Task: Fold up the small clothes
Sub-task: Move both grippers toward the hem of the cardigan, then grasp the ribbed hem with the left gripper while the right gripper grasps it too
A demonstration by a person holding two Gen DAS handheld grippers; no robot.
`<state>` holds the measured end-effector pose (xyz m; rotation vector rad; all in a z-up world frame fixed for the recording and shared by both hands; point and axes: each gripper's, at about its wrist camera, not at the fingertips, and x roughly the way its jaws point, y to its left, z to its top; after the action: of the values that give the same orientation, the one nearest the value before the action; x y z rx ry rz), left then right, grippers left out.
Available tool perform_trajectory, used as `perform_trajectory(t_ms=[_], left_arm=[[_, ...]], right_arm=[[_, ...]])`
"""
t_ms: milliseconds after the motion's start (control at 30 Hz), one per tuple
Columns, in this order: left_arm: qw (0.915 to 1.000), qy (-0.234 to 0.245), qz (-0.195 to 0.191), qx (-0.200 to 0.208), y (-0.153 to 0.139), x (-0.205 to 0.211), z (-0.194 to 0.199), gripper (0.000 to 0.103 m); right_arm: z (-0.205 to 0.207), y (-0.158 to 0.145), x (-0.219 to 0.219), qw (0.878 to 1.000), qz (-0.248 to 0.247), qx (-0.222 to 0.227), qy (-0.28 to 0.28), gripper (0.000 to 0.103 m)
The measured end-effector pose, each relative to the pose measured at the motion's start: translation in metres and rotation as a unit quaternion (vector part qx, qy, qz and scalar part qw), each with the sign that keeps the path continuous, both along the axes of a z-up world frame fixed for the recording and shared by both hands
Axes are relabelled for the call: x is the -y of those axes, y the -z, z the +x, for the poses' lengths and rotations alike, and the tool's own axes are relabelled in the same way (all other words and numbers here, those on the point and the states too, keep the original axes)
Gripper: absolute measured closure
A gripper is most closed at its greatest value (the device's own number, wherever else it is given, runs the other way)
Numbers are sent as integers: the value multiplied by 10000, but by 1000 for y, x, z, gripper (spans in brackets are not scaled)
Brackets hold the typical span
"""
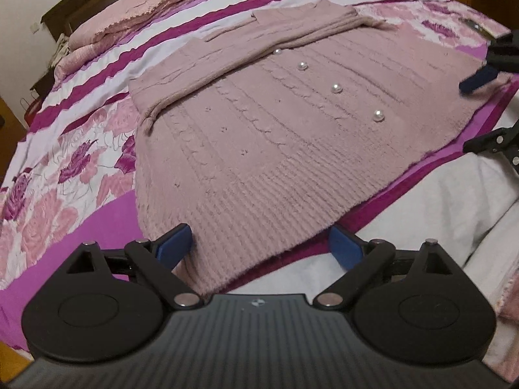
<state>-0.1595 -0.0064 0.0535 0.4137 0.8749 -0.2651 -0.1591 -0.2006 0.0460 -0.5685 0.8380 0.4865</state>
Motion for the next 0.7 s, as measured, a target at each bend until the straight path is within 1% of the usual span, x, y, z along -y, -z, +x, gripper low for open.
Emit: perform_trajectory(t_ms=[167,300,433,500,633,700], left_arm=[[9995,16,259,158,15,7,12,7],[9995,-67,181,246,22,6,22,6],[9993,-87,157,338,25,4,23,6],[9991,-92,153,387,26,3,23,6],[9990,-245,82,378,28,1,29,6],[9988,-294,81,384,28,2,31,7]], right_arm=[[11,10,-2,9994,-93,237,223,28],[14,15,-3,9986,-162,437,241,28],[12,14,-1,9974,-186,601,344,28],[10,11,3,9959,-216,747,457,28],[11,6,15,9927,-92,941,750,29],[10,5,20,9919,-14,980,802,34]])
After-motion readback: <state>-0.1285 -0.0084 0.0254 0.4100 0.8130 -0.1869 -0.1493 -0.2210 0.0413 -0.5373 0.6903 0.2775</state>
